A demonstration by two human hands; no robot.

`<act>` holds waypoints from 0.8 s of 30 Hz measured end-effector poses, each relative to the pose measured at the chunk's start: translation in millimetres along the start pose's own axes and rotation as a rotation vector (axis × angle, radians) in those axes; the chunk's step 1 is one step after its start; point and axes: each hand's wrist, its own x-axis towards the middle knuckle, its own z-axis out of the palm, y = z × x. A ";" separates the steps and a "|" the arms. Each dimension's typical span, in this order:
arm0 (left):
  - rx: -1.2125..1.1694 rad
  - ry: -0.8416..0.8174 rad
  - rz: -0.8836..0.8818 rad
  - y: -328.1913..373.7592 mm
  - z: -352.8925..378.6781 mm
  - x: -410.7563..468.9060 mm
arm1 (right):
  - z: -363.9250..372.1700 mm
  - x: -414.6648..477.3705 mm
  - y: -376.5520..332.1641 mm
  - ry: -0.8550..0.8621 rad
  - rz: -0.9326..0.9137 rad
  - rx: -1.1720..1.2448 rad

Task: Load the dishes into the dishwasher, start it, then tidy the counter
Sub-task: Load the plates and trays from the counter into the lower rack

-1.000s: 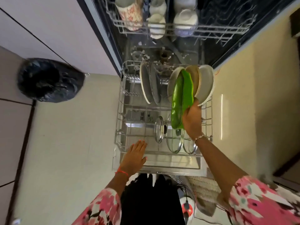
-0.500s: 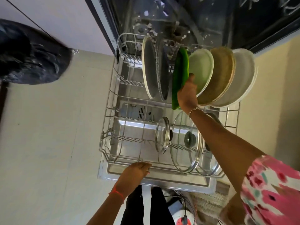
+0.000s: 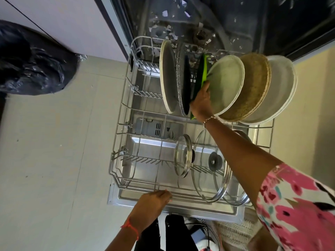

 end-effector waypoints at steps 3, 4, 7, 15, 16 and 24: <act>0.020 0.018 -0.006 0.8 1.8 0.5 | -1.8 2.6 2.2 -0.011 0.020 0.082; 0.019 0.022 -0.015 2.3 1.4 1.0 | -3.1 2.6 3.5 -0.028 0.036 0.101; 0.010 0.053 -0.037 3.9 2.6 1.7 | -4.8 2.1 8.5 -0.077 0.045 0.072; 0.034 0.115 -0.095 8.0 4.5 2.6 | -11.1 -3.8 13.8 -0.093 0.036 0.055; 0.021 0.126 -0.119 8.8 5.3 2.5 | -14.9 -10.1 10.6 -0.080 0.021 0.061; -0.465 0.000 -0.519 25.2 -2.7 -6.6 | -84.0 -140.7 0.9 -0.053 -0.119 0.661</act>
